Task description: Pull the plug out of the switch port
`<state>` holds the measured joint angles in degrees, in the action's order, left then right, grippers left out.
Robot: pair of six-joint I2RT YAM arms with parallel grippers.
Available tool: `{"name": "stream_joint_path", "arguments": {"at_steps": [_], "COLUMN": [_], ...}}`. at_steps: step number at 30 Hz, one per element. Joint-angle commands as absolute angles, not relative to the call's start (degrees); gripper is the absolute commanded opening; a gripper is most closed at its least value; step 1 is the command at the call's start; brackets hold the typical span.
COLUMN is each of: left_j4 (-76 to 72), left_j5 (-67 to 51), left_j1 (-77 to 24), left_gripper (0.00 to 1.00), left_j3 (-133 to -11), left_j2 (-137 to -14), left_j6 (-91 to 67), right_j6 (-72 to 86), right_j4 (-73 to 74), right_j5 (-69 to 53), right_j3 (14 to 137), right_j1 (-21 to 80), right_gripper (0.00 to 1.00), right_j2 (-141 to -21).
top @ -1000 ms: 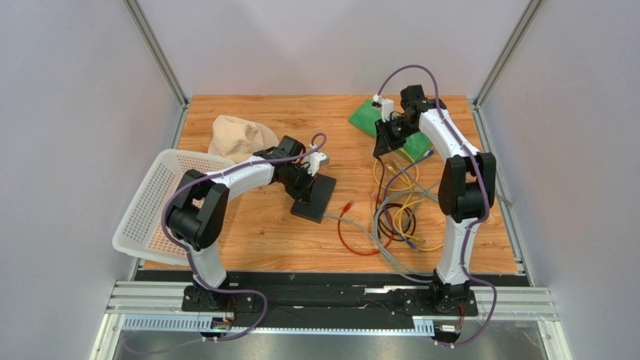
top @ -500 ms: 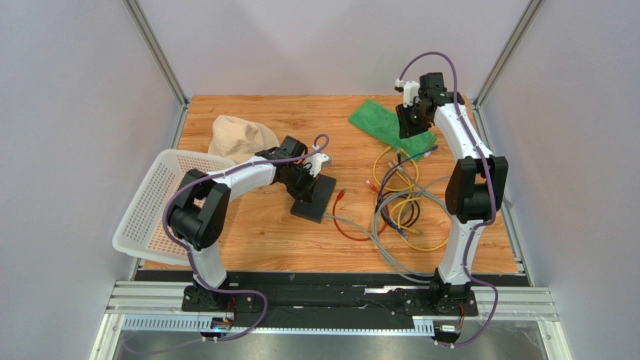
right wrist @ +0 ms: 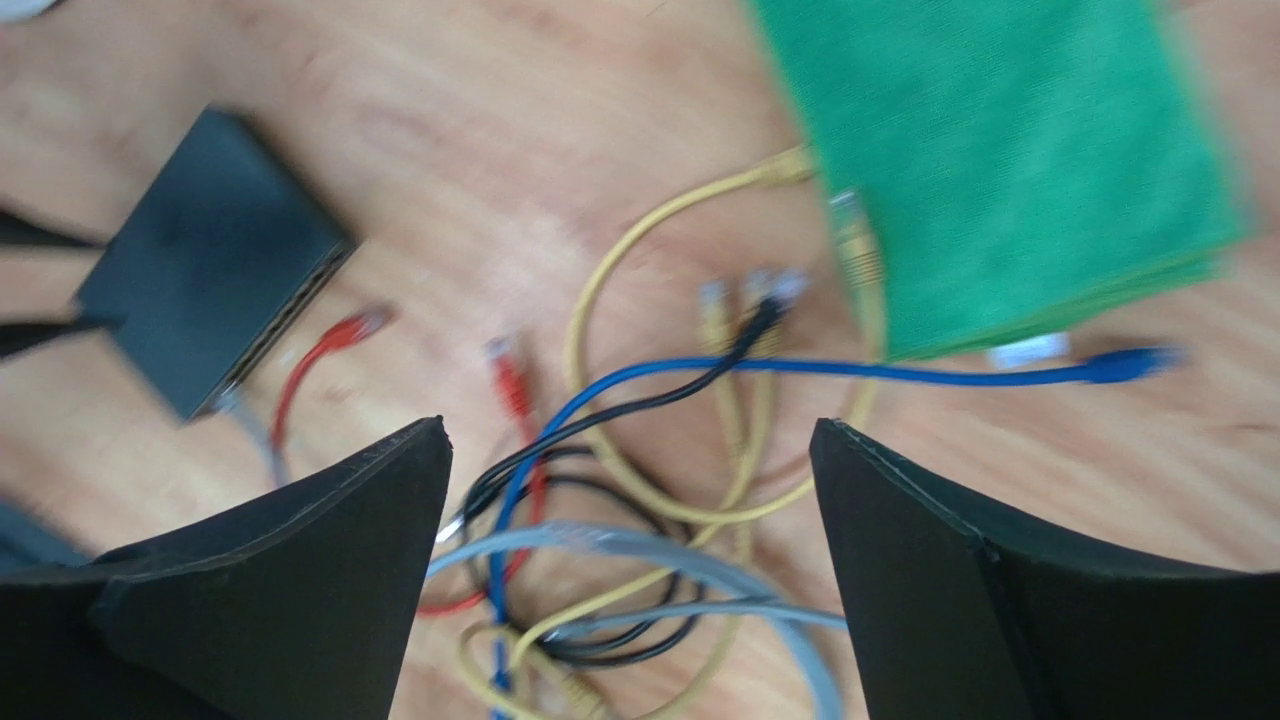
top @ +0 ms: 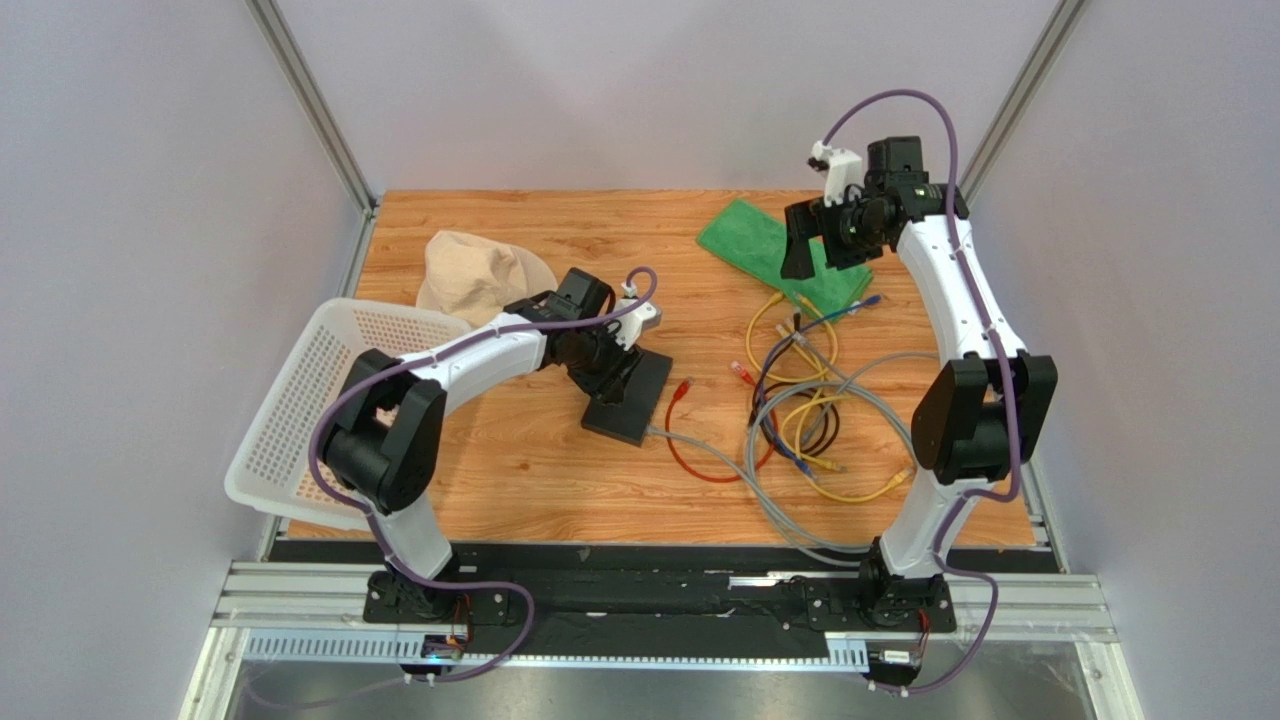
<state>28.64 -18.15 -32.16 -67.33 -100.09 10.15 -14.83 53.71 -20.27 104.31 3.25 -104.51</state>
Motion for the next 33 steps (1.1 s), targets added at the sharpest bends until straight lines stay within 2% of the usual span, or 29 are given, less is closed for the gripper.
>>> {"name": "stream_joint_path", "arguments": {"at_steps": [1, 3, 6, 7, 9, 11, 13, 15, 16, 21, 33], "left_j4": [30.14, 30.50, 30.24, 30.06, 29.97, 30.59, 30.76, 30.24, 29.71, 28.22, 24.79], "left_j5": [-13.62, -13.36, -12.83, -12.57, -8.54, -7.21, -6.77, -6.94, -6.86, -6.24, -7.64], "left_j1": [-31.99, -31.91, -31.99, -31.99, -31.99, -31.99, -31.90, -31.82, -31.82, -31.73, -29.19], "left_gripper": [0.53, 0.53, 0.54, 0.55, 0.58, 0.60, 0.65, 0.70, 0.72, 0.74, 0.74], "left_j3": [-70.75, -69.62, -66.46, -65.49, -62.77, -61.18, -59.59, -58.37, -57.92, -56.52, -54.14], "left_j2": [-94.49, -92.13, -89.31, -88.69, -86.50, -83.60, -81.92, -80.78, -80.77, -82.09, -82.00], "left_j6": [10.11, 8.97, 6.42, 5.55, 1.95, 1.32, 0.97, 1.14, 1.23, 1.32, 2.99], "right_j6": [-19.92, -22.66, -23.74, -22.51, -21.19, -19.35, -19.25, -18.46, -18.28, -19.25, -17.84], "right_j4": [67.47, 75.45, 76.92, 75.51, 72.62, 70.67, 68.12, 66.02, 65.48, 64.42, 64.69], "right_j5": [-38.38, -45.07, -45.10, -43.87, -39.48, -31.49, -25.53, -22.25, -18.23, -14.68, -17.31], "right_j3": [105.37, 110.79, 112.07, 109.45, 107.32, 104.25, 102.23, 100.37, 100.11, 103.52, 116.88], "right_j1": [3.52, 4.39, 7.80, 9.04, 13.59, 17.03, 21.61, 25.03, 26.18, 30.67, 31.29], "right_gripper": [0.92, 0.88, 0.67, 0.57, 0.48, 0.33, 0.14, 0.08, 0.00, 0.00, 0.00], "right_j2": [-106.96, -109.85, -111.97, -111.80, -112.06, -112.41, -113.02, -113.73, -114.95, -119.70, -134.63]}}
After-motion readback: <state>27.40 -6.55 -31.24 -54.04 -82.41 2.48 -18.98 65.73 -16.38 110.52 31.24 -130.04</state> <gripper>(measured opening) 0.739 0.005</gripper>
